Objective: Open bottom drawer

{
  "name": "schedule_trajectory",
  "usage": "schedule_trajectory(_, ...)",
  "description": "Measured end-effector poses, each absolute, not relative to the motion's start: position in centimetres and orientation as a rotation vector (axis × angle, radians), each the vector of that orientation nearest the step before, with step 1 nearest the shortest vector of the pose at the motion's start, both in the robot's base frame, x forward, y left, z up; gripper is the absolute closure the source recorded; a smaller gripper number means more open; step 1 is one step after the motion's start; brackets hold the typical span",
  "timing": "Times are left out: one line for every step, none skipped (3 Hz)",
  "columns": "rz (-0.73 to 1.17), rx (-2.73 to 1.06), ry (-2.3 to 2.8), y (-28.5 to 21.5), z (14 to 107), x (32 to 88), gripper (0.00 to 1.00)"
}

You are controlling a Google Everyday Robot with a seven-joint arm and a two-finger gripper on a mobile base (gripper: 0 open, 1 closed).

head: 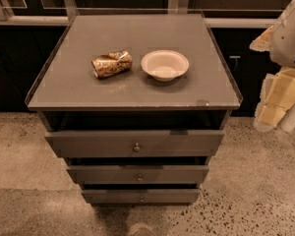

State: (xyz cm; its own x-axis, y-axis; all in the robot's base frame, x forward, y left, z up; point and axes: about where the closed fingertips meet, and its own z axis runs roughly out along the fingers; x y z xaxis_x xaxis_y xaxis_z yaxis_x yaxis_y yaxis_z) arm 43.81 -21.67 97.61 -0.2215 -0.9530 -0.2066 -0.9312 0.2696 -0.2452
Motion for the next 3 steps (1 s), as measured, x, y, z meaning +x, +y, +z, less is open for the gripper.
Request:
schedule_trajectory(-0.098,-1.725,2.232,-21.7,97.6,43.8,0.00)
schedule_trajectory(-0.036,-1.679,2.237,-22.6,95.1,42.8,0.00)
schedule_trajectory(0.095,-1.587,2.195,-22.4,90.5,39.9,0.00)
